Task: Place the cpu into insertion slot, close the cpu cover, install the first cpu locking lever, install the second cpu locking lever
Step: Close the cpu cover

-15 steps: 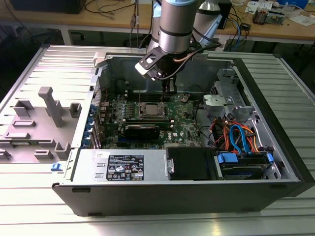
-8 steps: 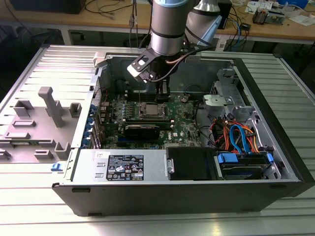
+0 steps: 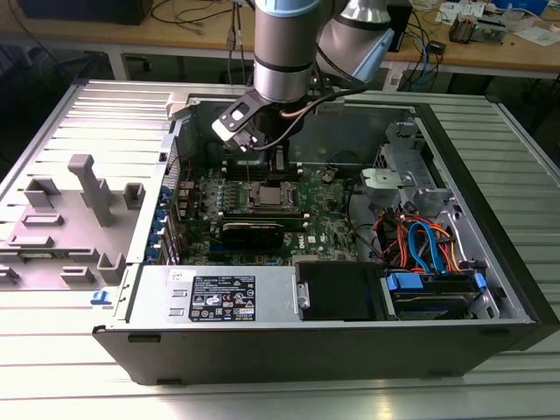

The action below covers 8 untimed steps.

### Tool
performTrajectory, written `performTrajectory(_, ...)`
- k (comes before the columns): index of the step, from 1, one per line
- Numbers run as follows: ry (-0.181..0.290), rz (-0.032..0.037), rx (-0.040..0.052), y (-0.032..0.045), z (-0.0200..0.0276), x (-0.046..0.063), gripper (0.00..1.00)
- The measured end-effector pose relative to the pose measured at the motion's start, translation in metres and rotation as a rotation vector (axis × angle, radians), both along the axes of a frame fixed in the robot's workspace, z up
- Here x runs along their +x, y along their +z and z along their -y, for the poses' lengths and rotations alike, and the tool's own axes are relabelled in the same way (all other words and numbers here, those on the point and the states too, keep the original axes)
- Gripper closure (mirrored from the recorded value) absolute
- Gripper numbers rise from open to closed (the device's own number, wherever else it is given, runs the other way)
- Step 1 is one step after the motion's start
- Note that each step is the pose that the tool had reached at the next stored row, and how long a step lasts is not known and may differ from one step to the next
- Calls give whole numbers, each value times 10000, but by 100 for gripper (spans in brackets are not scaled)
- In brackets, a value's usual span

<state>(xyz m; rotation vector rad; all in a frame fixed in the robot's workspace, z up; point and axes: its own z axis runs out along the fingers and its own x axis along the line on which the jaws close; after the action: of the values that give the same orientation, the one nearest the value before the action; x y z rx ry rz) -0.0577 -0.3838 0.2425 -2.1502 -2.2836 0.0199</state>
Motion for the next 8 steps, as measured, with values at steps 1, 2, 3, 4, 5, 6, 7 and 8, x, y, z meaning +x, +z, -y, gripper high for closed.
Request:
performTrajectory(1,0,0,-1,-4,1,-12,89)
performTrajectory(2,0,0,-1,-8,1,-24,89)
performTrajectory(3,0,0,-2,-11,2,-34,89)
performTrajectory(4,0,0,0,-14,2,-46,89)
performTrajectory(5,0,0,0,-15,1,-52,89)
performTrajectory(6,0,0,-1,-15,1,-54,89)
performTrajectory(7,2,0,-1,-15,2,-55,89)
performTrajectory(8,2,1,0,-15,2,-55,89)
